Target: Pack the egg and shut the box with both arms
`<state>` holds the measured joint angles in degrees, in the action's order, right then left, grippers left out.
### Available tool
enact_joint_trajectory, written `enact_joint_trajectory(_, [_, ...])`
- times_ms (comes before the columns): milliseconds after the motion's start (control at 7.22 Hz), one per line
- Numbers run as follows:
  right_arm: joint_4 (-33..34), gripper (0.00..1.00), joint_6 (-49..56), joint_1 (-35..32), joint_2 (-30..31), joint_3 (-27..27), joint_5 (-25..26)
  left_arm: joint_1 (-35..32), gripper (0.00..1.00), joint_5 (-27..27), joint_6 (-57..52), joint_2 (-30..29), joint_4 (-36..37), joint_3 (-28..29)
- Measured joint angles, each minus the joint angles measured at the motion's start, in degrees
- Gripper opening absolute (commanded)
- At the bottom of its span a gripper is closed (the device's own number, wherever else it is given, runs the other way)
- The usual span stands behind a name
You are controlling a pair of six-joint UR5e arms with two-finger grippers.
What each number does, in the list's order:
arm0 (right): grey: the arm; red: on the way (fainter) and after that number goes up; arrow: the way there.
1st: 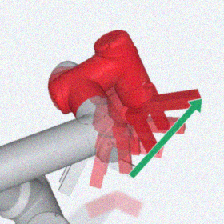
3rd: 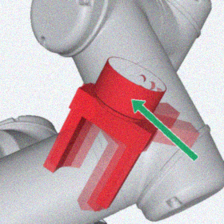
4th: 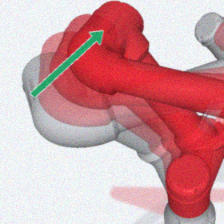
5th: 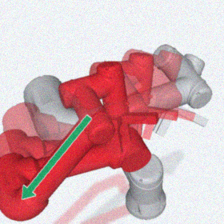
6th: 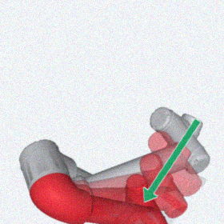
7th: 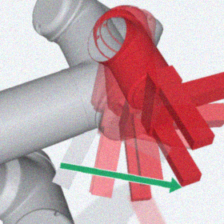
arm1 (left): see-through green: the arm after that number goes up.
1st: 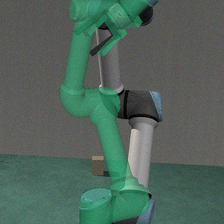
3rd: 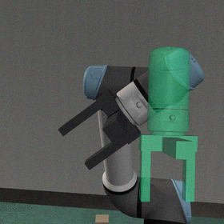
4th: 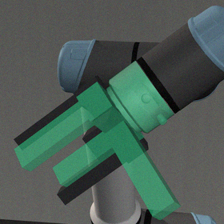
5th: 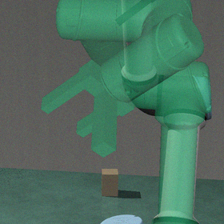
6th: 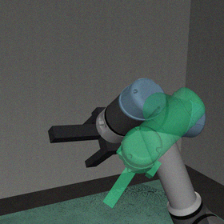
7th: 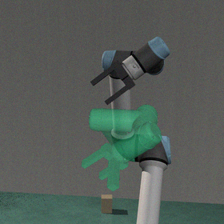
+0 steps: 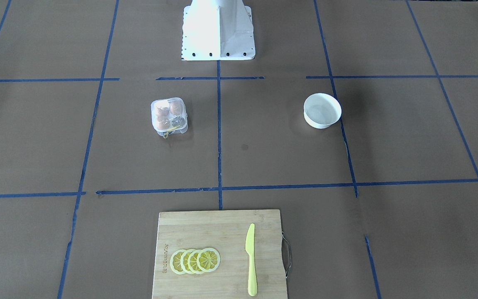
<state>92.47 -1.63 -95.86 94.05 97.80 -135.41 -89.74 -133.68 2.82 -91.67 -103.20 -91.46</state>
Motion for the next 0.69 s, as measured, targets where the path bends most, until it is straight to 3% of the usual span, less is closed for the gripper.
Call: enact_joint_trajectory(692, [0.1, 1.00, -0.9, 4.1, 0.8, 0.2, 0.1, 0.5, 1.00, 0.0, -0.2, 0.0, 0.2, -0.2])
